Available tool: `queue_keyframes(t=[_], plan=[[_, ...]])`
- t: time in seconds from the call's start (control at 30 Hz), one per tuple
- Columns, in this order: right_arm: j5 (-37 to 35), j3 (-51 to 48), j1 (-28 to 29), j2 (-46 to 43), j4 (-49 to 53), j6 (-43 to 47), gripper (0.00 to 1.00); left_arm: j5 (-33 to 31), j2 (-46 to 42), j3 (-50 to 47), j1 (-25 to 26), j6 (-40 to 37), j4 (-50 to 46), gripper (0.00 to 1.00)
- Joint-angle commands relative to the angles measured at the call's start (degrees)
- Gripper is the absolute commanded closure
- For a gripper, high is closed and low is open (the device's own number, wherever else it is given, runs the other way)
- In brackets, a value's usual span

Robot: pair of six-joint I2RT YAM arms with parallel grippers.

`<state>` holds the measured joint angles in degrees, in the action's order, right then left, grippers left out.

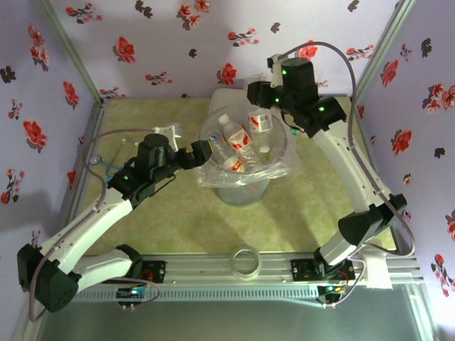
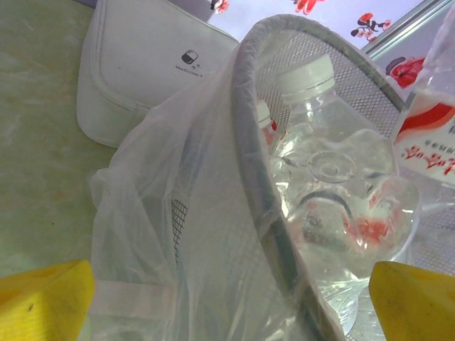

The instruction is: Put the plastic bottles in the bin

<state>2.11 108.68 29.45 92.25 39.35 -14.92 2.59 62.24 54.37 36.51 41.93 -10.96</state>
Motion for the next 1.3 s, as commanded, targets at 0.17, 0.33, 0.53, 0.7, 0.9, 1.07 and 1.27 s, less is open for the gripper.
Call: queue_keyframes(t=[0.17,0.33,0.53,0.7,0.9,1.07,1.27], plan=[[-5.4,-2.6,4.6,4.8,8.7,5.2,0.5,-0.9,1.7,0.7,0.3,0.2,0.9,0.0],[-4.9,-6.8,5.3,6.1,9.3,4.2,0.49,-0.9,1.5,0.7,0.3,0.0,0.8,0.0],[0.5,-10.3,5.5,7.5,8.8,2.8,0.47,-0.9,1.9,1.2,0.3,-0.4,0.8,0.0],[5.2,-10.1,5.5,9.1,9.9,1.8,0.42,-0.9,2.2,1.3,0.3,-0.5,1.1,0.0],[1.5,-3.4,5.5,9.7,15.9,2.6,0.27,-0.9,2.0,1.3,0.3,-0.9,0.9,0.0],[-2.5,1.1,5.5,6.4,17.7,2.2,0.17,-0.9,1.9,0.8,0.2,-0.9,1.2,0.0],[-8.2,2.1,5.4,0.9,18.0,3.3,0.12,-0.9,2.0,0.6,0.1,-0.9,1.4,0.0]])
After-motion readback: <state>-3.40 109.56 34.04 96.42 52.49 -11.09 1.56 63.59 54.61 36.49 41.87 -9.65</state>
